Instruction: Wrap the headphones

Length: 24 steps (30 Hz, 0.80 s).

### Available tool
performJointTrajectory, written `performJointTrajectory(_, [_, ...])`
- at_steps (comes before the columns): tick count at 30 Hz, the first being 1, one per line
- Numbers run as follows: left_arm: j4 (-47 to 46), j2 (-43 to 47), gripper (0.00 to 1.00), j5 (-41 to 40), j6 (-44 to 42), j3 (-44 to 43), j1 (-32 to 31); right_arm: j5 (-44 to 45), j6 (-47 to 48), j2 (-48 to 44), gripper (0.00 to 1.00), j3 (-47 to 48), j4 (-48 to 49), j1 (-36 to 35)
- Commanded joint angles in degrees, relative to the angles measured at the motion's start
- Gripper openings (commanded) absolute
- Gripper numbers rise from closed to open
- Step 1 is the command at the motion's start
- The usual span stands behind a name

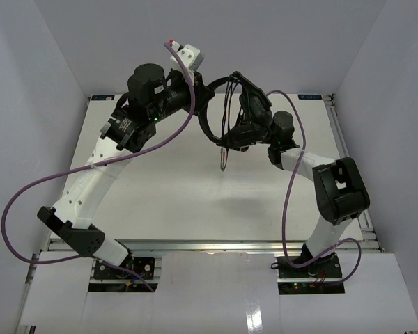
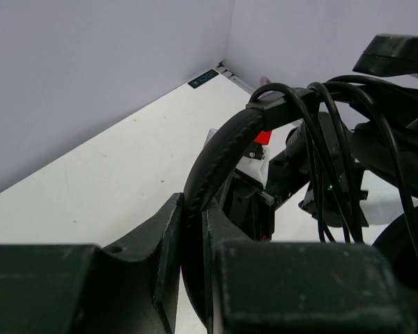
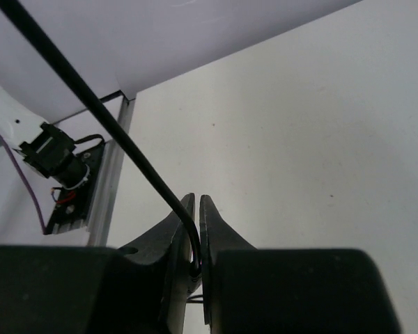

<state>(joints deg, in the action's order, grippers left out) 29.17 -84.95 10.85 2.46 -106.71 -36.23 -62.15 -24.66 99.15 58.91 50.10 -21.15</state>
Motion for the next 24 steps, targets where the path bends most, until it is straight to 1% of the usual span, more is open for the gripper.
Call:
performJointTrajectory(1, [-2.8, -0.3, 0.00, -4.9, 3.0, -5.9, -0.2, -2.5, -17.3, 3.6, 0.15, 1.4, 20.0, -2.4])
performJointTrajectory(5, [-2.9, -2.0, 0.00, -7.0, 3.1, -8.6, -0.2, -2.7, -21.2, 4.9, 0.19, 0.9, 24.6, -3.7])
performJointTrajectory(8, [-3.2, -2.8, 0.00, -8.8, 2.8, -10.6, -0.2, -2.7, -22.7, 5.0, 0.24, -0.6, 27.0, -4.1])
performJointTrajectory(11, [-3.8, -3.4, 0.00, -9.7, 2.6, -11.6, -0.2, -2.7, -22.9, 4.7, 0.33, -2.1, 27.7, -4.3])
performJointTrajectory(13, [-4.3, -3.6, 0.00, -10.0, 2.6, -12.2, -0.2, -2.7, -23.2, 4.8, 0.35, -3.0, 28.5, -4.4])
performJointTrajectory(15, [-4.6, -3.7, 0.00, -12.2, 2.3, -12.4, -0.2, -2.9, -23.4, 4.8, 0.36, -3.6, 28.9, -4.5])
performJointTrajectory(18, [-5.0, -3.6, 0.00, -13.4, 1.9, -12.3, -0.2, -3.2, -24.0, 4.6, 0.38, -4.1, 29.3, -4.5])
performJointTrajectory(22, [-5.6, -3.2, 0.00, -14.0, 1.8, -11.7, -0.2, -3.4, -24.4, 4.7, 0.44, -4.3, 30.1, -4.5])
performJointTrajectory(23, [-5.7, -3.2, 0.00, -14.1, 1.8, -11.5, -0.2, -3.3, -24.4, 4.7, 0.43, -4.3, 30.1, -4.5])
performJointTrajectory(24, [-5.8, -3.1, 0.00, -14.4, 1.7, -11.4, -0.2, -3.4, -24.5, 4.7, 0.39, -4.4, 30.1, -4.5])
